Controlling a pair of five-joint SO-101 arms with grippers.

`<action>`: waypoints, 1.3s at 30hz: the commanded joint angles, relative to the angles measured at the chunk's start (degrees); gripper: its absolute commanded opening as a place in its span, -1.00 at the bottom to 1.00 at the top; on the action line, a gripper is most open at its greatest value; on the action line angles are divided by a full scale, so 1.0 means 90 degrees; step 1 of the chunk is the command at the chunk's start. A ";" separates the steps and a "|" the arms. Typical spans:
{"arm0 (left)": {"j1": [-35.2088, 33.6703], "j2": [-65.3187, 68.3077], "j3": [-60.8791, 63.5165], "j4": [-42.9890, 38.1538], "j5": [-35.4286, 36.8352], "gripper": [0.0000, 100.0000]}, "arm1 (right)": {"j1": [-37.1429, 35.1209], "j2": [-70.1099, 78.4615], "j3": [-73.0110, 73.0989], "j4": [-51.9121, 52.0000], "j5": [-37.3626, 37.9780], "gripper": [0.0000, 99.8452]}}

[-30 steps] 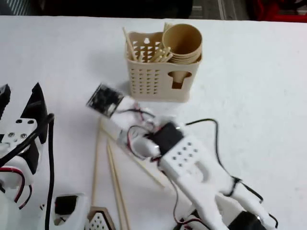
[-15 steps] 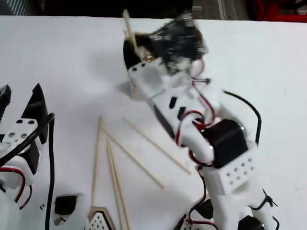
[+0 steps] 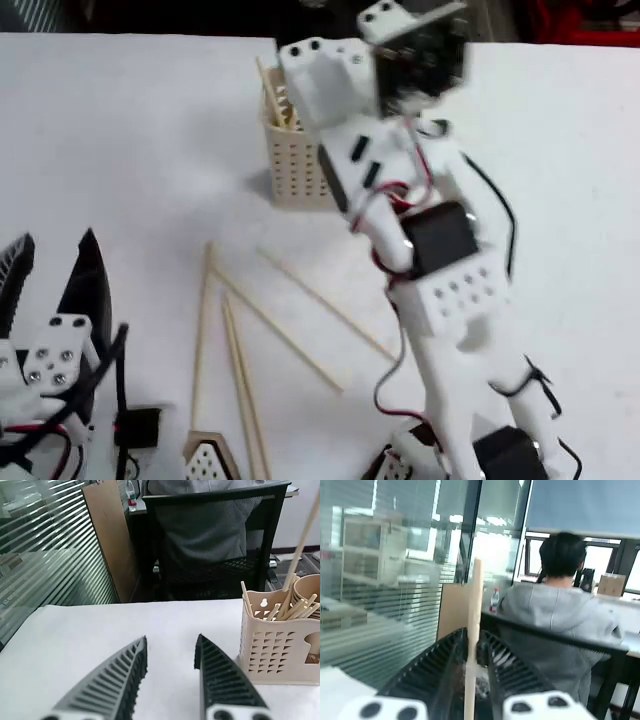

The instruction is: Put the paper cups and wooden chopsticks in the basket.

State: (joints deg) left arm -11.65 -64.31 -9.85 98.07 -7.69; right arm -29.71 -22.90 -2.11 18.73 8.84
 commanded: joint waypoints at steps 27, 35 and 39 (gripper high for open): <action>-0.0015 0.0005 0.2159 -0.0440 -0.0059 -0.53 | 0.0503 -0.0601 -0.0137 0.4733 -0.0029 -0.71; -0.0034 0.2447 0.1944 0.0274 -0.0449 -0.50 | 0.0464 -0.0591 -0.0127 0.6628 0.0010 -0.70; -0.0044 0.2965 0.1895 0.0381 -0.0459 -0.50 | 0.0464 -0.0601 0.0518 0.7067 0.0010 -0.70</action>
State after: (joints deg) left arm -11.65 -40.13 9.49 101.05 -11.38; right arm -24.88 -26.24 0.44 80.44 8.31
